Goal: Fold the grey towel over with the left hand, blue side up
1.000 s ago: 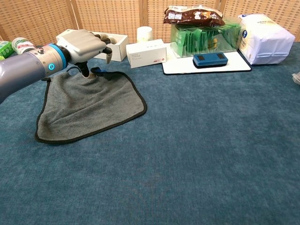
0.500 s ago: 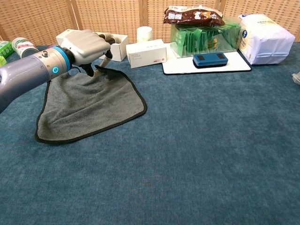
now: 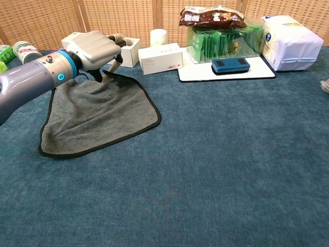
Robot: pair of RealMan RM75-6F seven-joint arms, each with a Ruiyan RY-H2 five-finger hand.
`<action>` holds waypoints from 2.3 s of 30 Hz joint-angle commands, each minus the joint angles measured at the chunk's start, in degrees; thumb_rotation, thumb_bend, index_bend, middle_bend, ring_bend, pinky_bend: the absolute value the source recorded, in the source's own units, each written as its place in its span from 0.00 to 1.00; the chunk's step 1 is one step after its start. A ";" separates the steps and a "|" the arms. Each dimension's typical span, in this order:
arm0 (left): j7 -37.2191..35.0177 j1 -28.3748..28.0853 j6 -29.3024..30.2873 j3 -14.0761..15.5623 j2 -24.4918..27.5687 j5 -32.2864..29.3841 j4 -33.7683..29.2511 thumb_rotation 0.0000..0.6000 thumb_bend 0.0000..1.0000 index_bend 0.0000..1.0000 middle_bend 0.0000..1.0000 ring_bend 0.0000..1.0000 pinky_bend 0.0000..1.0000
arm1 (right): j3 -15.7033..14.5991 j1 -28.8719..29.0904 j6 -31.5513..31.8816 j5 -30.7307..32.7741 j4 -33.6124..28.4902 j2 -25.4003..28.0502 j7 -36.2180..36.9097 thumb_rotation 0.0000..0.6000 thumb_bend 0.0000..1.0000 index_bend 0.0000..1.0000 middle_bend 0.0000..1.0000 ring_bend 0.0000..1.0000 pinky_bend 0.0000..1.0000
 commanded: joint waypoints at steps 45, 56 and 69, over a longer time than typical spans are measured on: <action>9.73 17.69 10.37 6.82 28.57 -1.96 -52.48 1.00 0.72 0.77 0.00 0.04 0.34 | -1.40 0.23 -0.26 -2.15 -0.95 0.04 -0.05 1.00 0.00 0.00 0.00 0.00 0.00; 6.81 20.03 10.59 8.18 29.32 -0.91 -54.84 1.00 0.72 0.77 0.00 0.03 0.33 | -1.34 0.39 -0.54 -1.74 -0.75 -0.05 -0.14 1.00 0.00 0.00 0.00 0.00 0.00; 7.09 21.28 10.02 10.28 31.44 2.50 -56.95 1.00 0.72 0.77 0.00 0.02 0.31 | -1.35 0.44 -0.54 -1.54 -0.76 -0.17 -0.40 1.00 0.00 0.00 0.00 0.00 0.00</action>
